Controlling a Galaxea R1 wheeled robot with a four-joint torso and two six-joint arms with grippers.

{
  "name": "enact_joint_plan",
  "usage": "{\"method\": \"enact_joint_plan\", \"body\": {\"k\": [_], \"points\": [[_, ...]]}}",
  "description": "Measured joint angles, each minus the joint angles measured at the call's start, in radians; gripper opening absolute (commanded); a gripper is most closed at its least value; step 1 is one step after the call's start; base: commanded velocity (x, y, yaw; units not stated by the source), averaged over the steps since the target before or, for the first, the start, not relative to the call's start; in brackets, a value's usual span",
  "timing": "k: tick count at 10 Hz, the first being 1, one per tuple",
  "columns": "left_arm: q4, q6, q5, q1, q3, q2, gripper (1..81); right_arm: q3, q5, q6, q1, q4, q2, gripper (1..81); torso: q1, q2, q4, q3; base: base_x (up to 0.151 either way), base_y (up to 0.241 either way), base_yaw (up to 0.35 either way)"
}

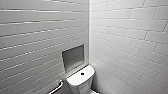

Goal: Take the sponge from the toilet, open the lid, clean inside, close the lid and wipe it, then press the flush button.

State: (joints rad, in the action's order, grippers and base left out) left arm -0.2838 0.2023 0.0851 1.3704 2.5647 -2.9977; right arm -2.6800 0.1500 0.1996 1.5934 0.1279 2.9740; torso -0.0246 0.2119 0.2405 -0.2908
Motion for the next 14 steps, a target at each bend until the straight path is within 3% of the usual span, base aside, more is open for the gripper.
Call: {"method": "enact_joint_plan", "body": {"k": [3,7,10,14], "points": [[0.0,0.0,0.002,0.011,0.001,0.0,81.1,0.0,-0.028,0.0,0.012,-0.001,0.009,1.0,0.001,0.0,0.0,0.0,0.0,0.0,0.0],[0.0,0.0,-0.006,0.001,-0.023,0.025,81.1,0.048,-0.02,-0.05,0.033,0.0,-0.006,1.0,0.002,0.0,0.0,0.0,0.0,0.0,0.0],[0.001,0.0,-0.006,-0.034,-0.152,0.087,81.1,0.129,-0.019,-0.057,0.033,0.021,-0.051,1.0,0.002,0.0,0.0,0.0,0.0,0.0,0.0],[0.004,0.003,-0.002,-0.075,-0.376,0.232,81.1,0.132,-0.023,-0.057,0.03,0.026,-0.047,1.0,0.002,0.0,0.0,0.0,0.0,0.0,0.0]]}}
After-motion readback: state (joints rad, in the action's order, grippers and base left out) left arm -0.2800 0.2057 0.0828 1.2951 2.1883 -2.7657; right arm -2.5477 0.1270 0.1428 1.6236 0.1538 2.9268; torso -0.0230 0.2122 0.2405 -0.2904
